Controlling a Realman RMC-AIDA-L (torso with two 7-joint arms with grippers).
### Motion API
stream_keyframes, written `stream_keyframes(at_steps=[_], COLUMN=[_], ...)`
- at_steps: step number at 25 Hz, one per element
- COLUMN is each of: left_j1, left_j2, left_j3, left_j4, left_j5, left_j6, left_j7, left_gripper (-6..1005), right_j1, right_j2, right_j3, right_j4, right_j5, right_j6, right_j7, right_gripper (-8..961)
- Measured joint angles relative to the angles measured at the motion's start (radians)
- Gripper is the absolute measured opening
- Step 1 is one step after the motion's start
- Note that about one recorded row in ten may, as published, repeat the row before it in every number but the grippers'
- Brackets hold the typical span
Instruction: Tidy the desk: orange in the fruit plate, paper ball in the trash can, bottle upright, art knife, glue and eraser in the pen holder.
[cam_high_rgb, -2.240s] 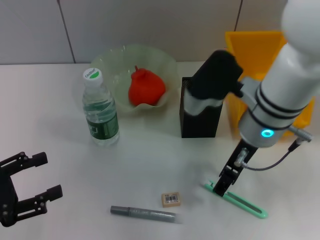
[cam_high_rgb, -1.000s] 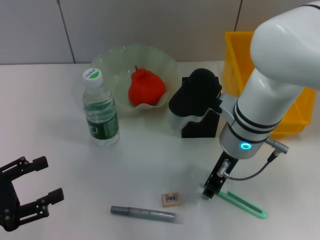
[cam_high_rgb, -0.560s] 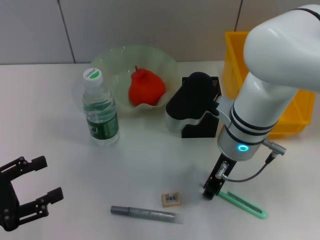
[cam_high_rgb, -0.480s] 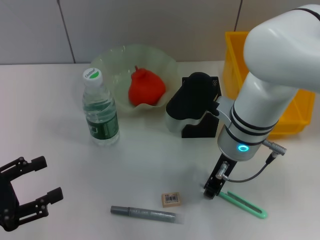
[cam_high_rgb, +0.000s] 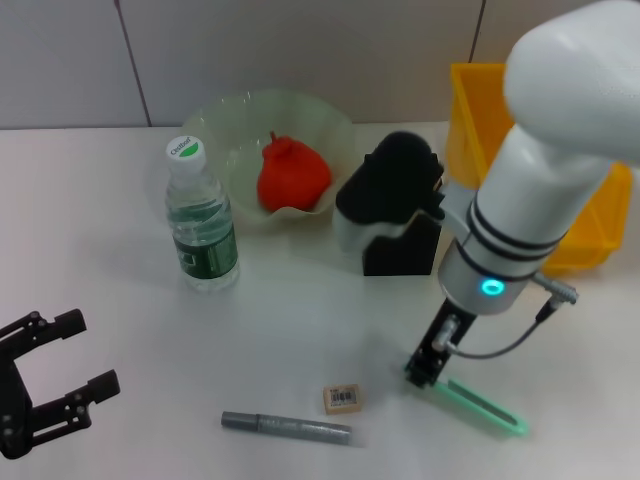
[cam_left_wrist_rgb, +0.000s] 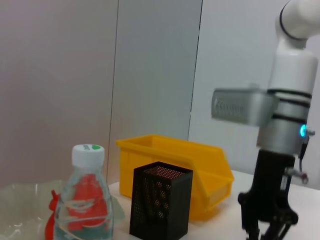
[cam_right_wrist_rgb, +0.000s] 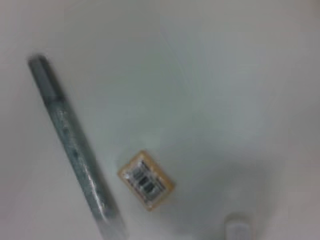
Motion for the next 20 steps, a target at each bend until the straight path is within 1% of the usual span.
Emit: stream_keyframes(at_steps=[2, 4, 7, 9, 11, 13, 15, 17, 20], left_j1=[0.0, -0.001, -0.003, -0.006, -0.009, -0.012, -0.014, -0.017, -0.018], left_j2=[0.0, 0.0, -0.001, -0.004, -0.008, -0.009, -0.01, -0.011, -0.012], left_j3=[-0.004, -0.004, -0.012, -0.019, -0.028, -0.029, -0.03, -0.035, -0.041], left_j4=[-0.002, -0.008, -0.015, -0.015, -0.015, -0.015, -0.015, -0.015, -0.018], left_j5=[0.0, -0.003, -0.007, -0.008, -0.008, -0.008, -0.008, -0.008, -0.009], left_j6=[0.0, 0.0, 0.002, 0.005, 0.005, 0.004, 0.003, 0.003, 0.004], left_j7=[0.005, 0.014, 0.024, 0.027, 0.035, 0.038, 0.038, 0.038, 0.038], left_gripper=[803, 802, 801, 800, 799, 799, 799, 799, 799], right_j1=[-0.029, -0.071, -0.151, -0.203, -0.253, -0.289, -0.314, -0.322, -0.326], right_j2=[-0.003, -0.005, -0.005, -0.004, -0.003, -0.002, 0.0, 0.0, 0.001], right_j3=[0.043, 0.091, 0.158, 0.182, 0.194, 0.197, 0.196, 0.188, 0.183], right_j4=[-0.084, -0.201, -0.432, -0.559, -0.645, -0.683, -0.687, -0.666, -0.593], right_j5=[-0.007, -0.023, -0.068, -0.093, -0.107, -0.108, -0.104, -0.101, -0.101], right_j6=[-0.028, -0.062, -0.088, -0.063, -0.002, 0.078, 0.168, 0.249, 0.39], right_j7=[-0.004, -0.008, -0.009, -0.01, -0.014, -0.031, -0.061, -0.084, -0.111], right_gripper=[185, 187, 190, 193, 195, 197, 199, 202, 205])
